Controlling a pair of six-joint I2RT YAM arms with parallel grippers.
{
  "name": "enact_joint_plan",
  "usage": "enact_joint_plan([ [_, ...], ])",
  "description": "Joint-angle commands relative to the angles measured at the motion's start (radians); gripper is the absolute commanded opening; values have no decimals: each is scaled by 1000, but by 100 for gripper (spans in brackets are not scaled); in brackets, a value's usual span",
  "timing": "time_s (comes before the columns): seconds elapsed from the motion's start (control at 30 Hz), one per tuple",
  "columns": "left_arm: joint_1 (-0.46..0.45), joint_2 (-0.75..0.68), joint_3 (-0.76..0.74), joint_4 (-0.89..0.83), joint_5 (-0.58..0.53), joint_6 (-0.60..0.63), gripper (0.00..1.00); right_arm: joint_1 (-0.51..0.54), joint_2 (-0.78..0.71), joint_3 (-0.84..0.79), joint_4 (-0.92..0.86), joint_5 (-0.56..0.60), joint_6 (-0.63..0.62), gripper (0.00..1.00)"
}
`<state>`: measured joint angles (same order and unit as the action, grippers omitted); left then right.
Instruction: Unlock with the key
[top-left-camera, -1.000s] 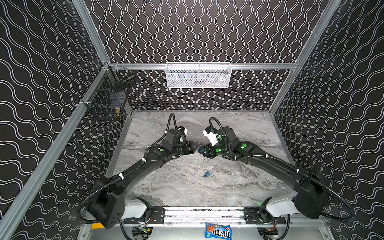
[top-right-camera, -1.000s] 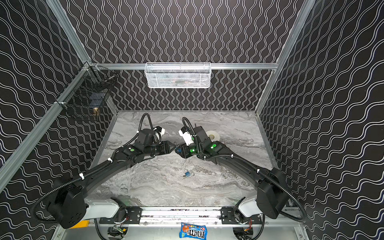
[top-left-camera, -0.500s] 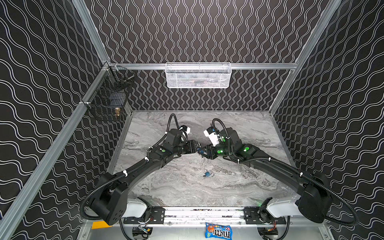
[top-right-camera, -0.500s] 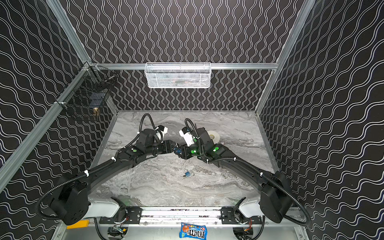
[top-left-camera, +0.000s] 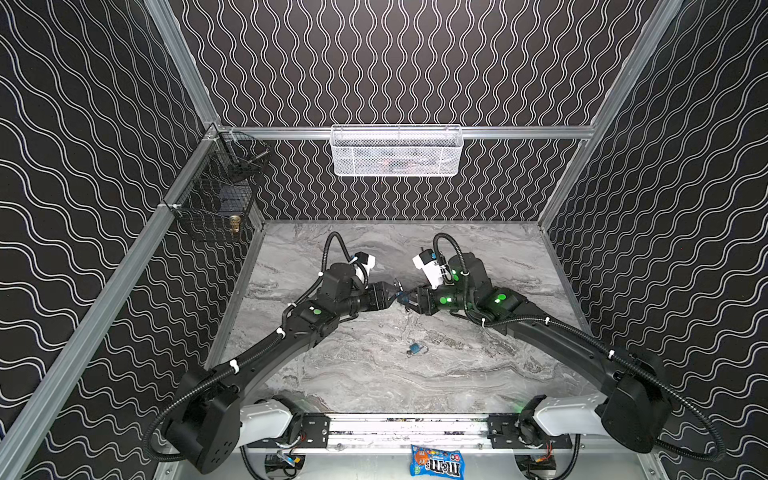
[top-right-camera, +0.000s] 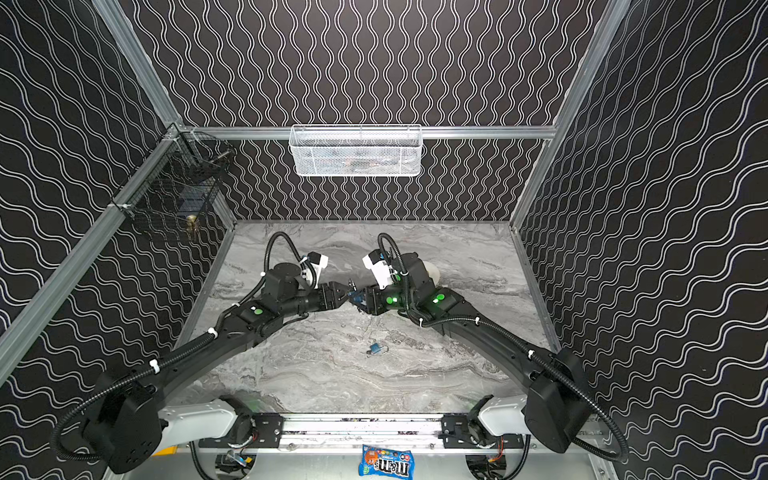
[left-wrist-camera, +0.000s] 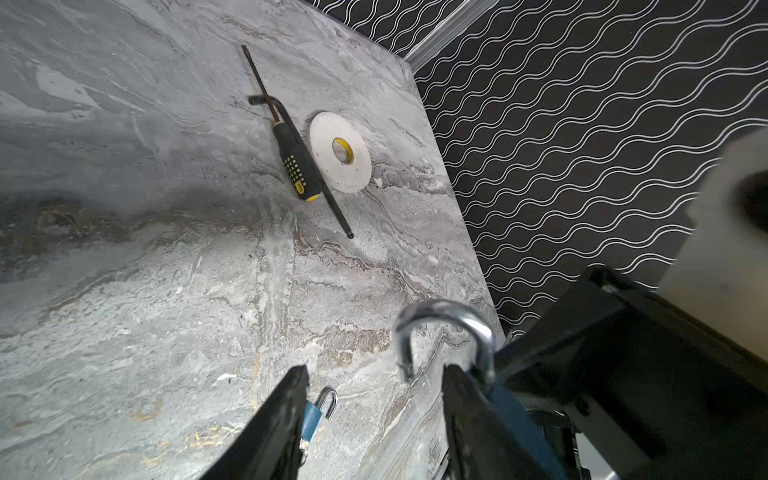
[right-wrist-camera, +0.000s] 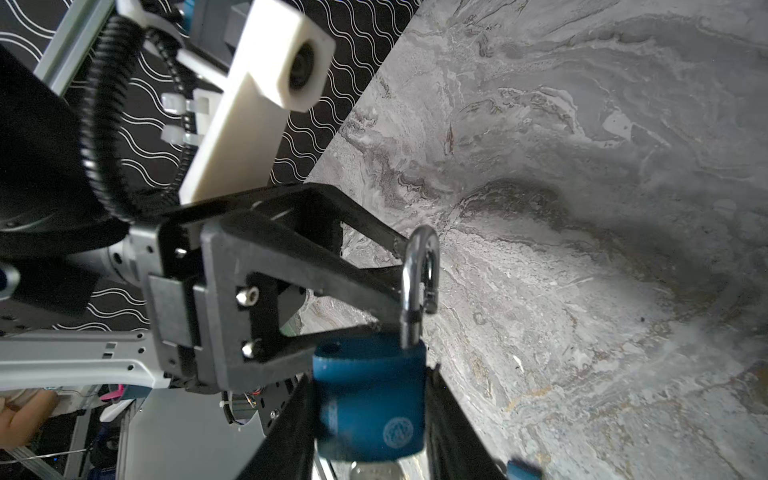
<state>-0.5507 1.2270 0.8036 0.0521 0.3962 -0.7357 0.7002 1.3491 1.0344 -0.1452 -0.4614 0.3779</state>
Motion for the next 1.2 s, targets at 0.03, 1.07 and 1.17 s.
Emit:
enact_joint_plan([
  [0.03,3,-38,-12,2,-21,-25,55,-4,-12,-2,53,-25,26,26],
  [1.07,65,113,75,-80,-57,8,38,-21,76,22,100,-61,25,25],
  [1.17,91,54,63,-204,-156,27,39,-28,134,64,-23,45,-44,25],
])
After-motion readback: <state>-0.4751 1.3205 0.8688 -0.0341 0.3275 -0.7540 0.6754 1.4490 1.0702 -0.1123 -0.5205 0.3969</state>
